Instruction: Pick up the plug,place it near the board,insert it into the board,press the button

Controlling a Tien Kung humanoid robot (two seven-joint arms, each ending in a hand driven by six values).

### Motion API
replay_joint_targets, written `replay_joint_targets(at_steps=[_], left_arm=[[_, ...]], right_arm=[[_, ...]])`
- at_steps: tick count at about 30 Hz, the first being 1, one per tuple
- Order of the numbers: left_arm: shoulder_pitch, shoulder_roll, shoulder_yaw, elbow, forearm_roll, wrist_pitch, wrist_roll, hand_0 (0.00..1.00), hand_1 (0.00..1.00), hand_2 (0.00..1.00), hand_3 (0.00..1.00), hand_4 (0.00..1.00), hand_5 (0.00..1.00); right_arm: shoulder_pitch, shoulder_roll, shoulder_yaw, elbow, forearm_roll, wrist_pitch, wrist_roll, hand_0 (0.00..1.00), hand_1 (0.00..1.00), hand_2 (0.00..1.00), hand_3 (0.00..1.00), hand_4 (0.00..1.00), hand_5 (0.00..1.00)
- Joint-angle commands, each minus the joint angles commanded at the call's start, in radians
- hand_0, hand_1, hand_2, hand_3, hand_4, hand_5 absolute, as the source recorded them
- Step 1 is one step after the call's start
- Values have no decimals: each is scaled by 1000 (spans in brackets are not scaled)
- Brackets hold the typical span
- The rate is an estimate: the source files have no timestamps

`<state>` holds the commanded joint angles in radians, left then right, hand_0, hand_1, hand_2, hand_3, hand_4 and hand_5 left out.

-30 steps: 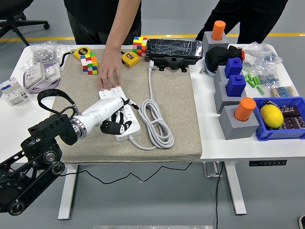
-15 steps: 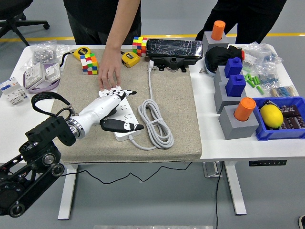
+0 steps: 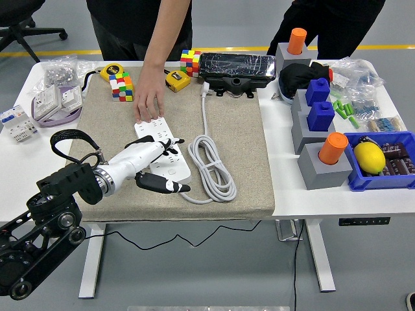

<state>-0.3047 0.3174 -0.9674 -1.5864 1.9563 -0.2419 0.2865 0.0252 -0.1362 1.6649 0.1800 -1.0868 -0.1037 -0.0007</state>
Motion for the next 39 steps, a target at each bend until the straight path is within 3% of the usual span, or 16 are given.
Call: replay_joint_targets(at_steps=[3,4,10,11,16,39], left_arm=[[-1,0,3,1,13,-16,6,233,172,286,949,661,99],[-2,0,3,3,17,-22,7,169,73,183,902,668,2],[-7,-3,2,21,41,-60,23,169,73,183,902,668,2],[-8,-3,3,26,47,-70,32,161,2,112,857,446,2],[-12,-2,10,42,73,-105,61,149,2,109,843,412,2],[-16,-3,32,56,69,-107,69,149,2,102,843,388,2]], right_arm=[[2,0,2,0,-1,0,0,822,791,775,796,998,998],[2,0,1,0,1,0,0,822,791,775,796,998,998],[5,0,0,0,3,1,1,822,791,775,796,998,998],[5,0,2,0,1,1,1,822,791,775,796,998,998],[6,-1,2,0,2,1,2,822,789,775,796,998,998],[7,-1,3,0,1,1,4,822,788,775,796,998,998]])
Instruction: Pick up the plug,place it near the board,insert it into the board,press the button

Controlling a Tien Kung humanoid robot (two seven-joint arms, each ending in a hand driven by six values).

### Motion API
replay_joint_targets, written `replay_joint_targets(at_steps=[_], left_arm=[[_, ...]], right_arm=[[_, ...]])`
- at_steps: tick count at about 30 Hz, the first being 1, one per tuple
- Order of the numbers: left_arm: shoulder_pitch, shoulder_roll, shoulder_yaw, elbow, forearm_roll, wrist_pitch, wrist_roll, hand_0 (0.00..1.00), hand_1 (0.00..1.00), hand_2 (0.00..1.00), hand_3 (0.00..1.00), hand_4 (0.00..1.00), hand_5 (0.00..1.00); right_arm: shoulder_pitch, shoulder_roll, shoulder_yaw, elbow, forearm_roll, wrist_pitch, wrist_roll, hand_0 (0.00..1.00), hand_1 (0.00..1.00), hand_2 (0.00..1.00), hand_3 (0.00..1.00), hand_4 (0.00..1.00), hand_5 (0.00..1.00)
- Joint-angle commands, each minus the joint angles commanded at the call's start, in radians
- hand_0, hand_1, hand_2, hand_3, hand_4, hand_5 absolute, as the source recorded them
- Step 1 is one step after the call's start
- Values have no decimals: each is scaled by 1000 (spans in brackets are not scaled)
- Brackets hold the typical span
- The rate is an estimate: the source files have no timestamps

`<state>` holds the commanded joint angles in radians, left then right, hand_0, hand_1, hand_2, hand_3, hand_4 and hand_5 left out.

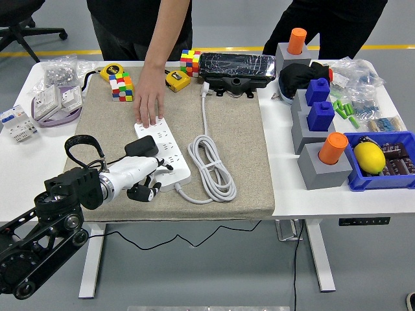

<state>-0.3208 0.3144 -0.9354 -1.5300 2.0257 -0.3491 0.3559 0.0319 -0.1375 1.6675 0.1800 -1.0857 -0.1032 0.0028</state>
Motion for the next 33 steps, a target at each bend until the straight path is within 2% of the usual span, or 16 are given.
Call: replay_joint_targets(at_steps=[33], left_arm=[[-5,3,9,18,5,22,-11,148,2,102,840,380,2]], right_arm=[[-4,1,5,0,-5,-2,-1,822,788,775,796,998,998]])
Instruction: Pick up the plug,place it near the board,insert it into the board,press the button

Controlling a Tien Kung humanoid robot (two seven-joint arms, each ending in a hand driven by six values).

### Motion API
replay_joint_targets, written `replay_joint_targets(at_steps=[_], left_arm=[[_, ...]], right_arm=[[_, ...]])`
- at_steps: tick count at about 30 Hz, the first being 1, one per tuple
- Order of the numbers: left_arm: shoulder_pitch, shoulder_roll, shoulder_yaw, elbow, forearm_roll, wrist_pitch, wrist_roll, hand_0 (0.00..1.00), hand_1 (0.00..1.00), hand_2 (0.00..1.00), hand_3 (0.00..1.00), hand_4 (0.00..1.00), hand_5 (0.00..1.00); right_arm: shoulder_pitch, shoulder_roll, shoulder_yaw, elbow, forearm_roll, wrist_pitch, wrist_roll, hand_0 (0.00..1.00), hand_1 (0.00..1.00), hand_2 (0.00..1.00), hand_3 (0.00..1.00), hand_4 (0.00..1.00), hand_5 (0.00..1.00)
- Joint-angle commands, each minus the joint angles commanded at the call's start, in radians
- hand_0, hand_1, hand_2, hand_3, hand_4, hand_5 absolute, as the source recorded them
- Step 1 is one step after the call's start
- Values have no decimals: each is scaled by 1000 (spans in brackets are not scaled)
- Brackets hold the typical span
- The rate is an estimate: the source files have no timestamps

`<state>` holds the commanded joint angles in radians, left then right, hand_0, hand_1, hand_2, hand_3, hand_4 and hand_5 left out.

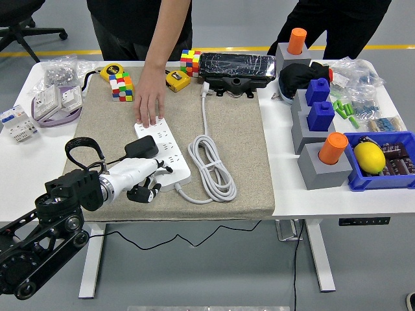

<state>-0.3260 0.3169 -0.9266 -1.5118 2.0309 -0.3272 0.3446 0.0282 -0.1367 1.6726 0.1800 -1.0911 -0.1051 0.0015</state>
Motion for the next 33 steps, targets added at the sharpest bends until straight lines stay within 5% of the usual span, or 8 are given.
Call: replay_joint_targets(at_steps=[33], left_arm=[[-2,-5,16,12,-6,-6,-1,148,2,99,837,358,2]], right_arm=[[5,-3,3,0,-3,-1,-1,822,788,775,795,998,998]])
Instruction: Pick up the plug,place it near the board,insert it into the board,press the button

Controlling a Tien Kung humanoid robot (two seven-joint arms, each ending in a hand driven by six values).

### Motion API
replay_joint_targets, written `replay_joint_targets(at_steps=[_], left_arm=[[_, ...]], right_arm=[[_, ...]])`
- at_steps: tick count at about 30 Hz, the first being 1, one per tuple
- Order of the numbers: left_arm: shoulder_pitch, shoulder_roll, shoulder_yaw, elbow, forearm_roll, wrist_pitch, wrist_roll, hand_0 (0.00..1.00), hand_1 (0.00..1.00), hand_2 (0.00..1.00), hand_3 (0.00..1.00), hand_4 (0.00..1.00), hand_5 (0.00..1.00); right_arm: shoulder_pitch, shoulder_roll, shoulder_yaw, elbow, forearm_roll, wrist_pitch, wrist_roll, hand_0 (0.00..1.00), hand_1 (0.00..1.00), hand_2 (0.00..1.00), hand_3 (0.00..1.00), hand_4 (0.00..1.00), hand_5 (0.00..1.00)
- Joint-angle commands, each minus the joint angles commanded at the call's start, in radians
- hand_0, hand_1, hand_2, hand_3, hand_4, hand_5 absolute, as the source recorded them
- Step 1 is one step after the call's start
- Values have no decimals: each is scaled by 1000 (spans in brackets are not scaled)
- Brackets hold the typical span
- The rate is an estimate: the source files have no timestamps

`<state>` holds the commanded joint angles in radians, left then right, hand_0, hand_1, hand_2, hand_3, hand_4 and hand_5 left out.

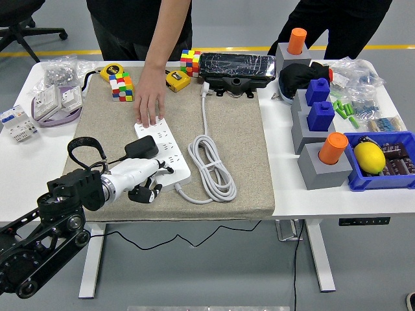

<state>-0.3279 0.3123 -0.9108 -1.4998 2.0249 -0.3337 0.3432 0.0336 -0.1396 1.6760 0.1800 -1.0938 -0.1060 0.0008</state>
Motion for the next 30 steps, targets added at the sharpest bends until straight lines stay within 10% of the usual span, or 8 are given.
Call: replay_joint_targets(at_steps=[30], left_arm=[[9,-2,-45,-44,20,7,-1,148,2,99,831,353,2]], right_arm=[[-3,1,4,0,-4,-2,-1,822,788,775,795,998,998]])
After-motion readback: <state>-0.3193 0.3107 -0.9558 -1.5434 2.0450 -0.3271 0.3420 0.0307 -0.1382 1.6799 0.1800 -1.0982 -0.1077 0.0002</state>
